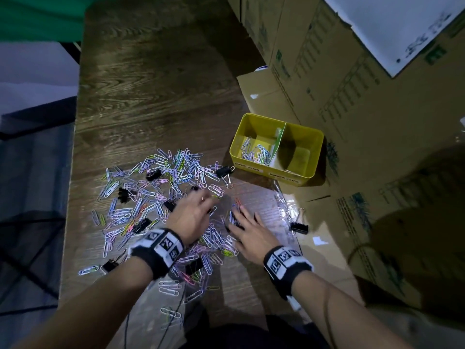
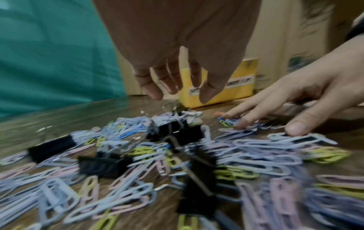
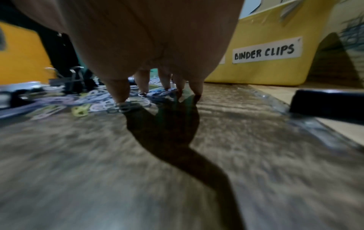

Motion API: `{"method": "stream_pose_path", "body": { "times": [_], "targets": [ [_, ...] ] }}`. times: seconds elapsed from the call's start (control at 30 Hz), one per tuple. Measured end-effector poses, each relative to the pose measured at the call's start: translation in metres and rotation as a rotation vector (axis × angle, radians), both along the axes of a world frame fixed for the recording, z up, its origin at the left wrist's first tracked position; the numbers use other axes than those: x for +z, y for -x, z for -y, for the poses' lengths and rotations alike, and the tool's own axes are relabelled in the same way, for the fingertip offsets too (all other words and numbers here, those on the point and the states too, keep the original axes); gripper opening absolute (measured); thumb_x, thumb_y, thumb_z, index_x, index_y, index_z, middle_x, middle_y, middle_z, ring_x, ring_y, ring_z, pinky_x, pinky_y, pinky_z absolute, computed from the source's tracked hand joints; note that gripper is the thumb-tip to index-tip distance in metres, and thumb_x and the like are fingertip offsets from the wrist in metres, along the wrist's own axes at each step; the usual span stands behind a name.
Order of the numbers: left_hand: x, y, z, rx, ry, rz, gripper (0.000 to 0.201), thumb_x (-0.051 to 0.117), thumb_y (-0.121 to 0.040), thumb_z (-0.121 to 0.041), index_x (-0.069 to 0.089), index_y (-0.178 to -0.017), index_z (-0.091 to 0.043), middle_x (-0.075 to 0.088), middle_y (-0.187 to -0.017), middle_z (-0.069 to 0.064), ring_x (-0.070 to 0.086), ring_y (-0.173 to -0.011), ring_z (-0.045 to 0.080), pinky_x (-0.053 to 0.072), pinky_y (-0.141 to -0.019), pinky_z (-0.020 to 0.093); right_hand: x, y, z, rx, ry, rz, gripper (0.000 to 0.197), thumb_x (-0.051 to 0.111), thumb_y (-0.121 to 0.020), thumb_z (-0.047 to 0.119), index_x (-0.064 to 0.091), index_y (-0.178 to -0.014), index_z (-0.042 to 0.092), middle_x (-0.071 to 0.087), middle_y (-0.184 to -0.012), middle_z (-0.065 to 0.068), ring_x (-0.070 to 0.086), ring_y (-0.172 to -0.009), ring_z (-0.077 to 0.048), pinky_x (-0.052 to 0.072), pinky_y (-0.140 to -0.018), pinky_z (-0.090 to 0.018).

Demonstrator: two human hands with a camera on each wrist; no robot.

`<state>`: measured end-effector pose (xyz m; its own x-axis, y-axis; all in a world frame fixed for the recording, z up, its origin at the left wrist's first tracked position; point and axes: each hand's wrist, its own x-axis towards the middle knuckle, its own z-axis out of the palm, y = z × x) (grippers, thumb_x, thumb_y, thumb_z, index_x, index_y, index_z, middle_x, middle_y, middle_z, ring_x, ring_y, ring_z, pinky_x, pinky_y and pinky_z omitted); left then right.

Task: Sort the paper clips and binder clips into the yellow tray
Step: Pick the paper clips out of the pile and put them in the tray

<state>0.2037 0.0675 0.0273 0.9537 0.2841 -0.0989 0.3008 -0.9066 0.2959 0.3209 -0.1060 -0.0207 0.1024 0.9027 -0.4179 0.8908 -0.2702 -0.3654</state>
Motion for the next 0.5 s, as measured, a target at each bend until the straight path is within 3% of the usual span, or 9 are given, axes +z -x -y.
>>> {"method": "stream_pose_path", "body": {
  "times": [0.07, 0.1, 0.2, 0.27, 0.33, 0.4, 0.5],
  "targets": [
    [0.000, 0.010, 0.022, -0.160, 0.034, -0.013, 0.029, 0.063, -0.073, -0.010, 0.061, -0.102, -0.014, 0.060, -0.099, 0.005, 0.059, -0.081, 0.019, 0.056, -0.068, 0.039, 0.001, 0.007, 0.015, 0.027, -0.013, -0.036, 0.056, 0.037, -0.099, 0.039, 0.018, -0.149, 0.025, -0.008, -0.159, -0.007, -0.016, -0.144, -0.025, -0.002, -0.117, -0.053],
    [-0.002, 0.016, 0.033, -0.204, 0.032, -0.054, 0.032, 0.063, -0.072, -0.011, 0.060, -0.104, -0.016, 0.061, -0.097, 0.003, 0.060, -0.080, 0.019, 0.055, -0.067, 0.040, 0.004, 0.009, 0.020, 0.024, -0.027, -0.057, 0.057, 0.038, -0.098, 0.040, 0.019, -0.149, 0.024, -0.008, -0.159, -0.006, -0.016, -0.144, -0.024, -0.001, -0.117, -0.053],
    [-0.011, 0.020, 0.055, -0.197, -0.060, -0.193, 0.067, 0.068, -0.064, -0.020, 0.045, -0.127, -0.022, 0.057, -0.116, 0.008, 0.058, -0.101, 0.024, 0.052, -0.079, 0.042, 0.009, 0.008, 0.028, -0.118, -0.047, -0.063, 0.078, 0.051, -0.089, 0.053, 0.015, -0.150, 0.020, -0.010, -0.159, -0.005, -0.013, -0.145, -0.022, 0.004, -0.118, -0.051],
    [-0.012, 0.013, 0.062, -0.137, -0.074, -0.306, 0.081, 0.065, -0.071, -0.027, 0.025, -0.140, -0.020, 0.036, -0.139, 0.015, 0.041, -0.123, 0.031, 0.041, -0.097, 0.046, 0.011, 0.007, 0.027, -0.235, 0.023, -0.029, 0.105, 0.058, -0.077, 0.065, 0.000, -0.151, 0.018, -0.011, -0.158, -0.007, -0.009, -0.145, -0.026, 0.002, -0.119, -0.048],
    [-0.017, 0.004, 0.065, -0.078, -0.036, -0.384, 0.084, 0.060, -0.078, -0.033, 0.012, -0.145, -0.019, 0.020, -0.147, 0.014, 0.027, -0.130, 0.032, 0.032, -0.105, 0.045, 0.011, 0.010, 0.023, -0.260, 0.072, 0.037, 0.119, 0.062, -0.067, 0.072, -0.002, -0.150, 0.015, 0.000, -0.157, -0.009, 0.002, -0.144, -0.029, 0.008, -0.117, -0.046],
    [-0.024, -0.003, 0.066, -0.055, -0.009, -0.404, 0.080, 0.058, -0.078, -0.030, 0.015, -0.145, -0.018, 0.021, -0.146, 0.015, 0.027, -0.128, 0.031, 0.033, -0.105, 0.043, 0.010, 0.015, 0.020, -0.270, 0.052, 0.087, 0.119, 0.067, -0.064, 0.069, 0.005, -0.150, 0.013, 0.015, -0.152, -0.010, 0.016, -0.138, -0.029, 0.020, -0.112, -0.044],
    [-0.029, -0.009, 0.069, -0.061, 0.026, -0.416, 0.067, 0.057, -0.082, -0.022, 0.029, -0.141, -0.013, 0.031, -0.140, 0.015, 0.030, -0.125, 0.031, 0.031, -0.106, 0.040, 0.009, 0.022, 0.016, -0.347, -0.005, 0.007, 0.107, 0.076, -0.067, 0.052, 0.017, -0.148, 0.015, 0.026, -0.141, -0.008, 0.026, -0.129, -0.026, 0.032, -0.106, -0.038]
  ]
}}
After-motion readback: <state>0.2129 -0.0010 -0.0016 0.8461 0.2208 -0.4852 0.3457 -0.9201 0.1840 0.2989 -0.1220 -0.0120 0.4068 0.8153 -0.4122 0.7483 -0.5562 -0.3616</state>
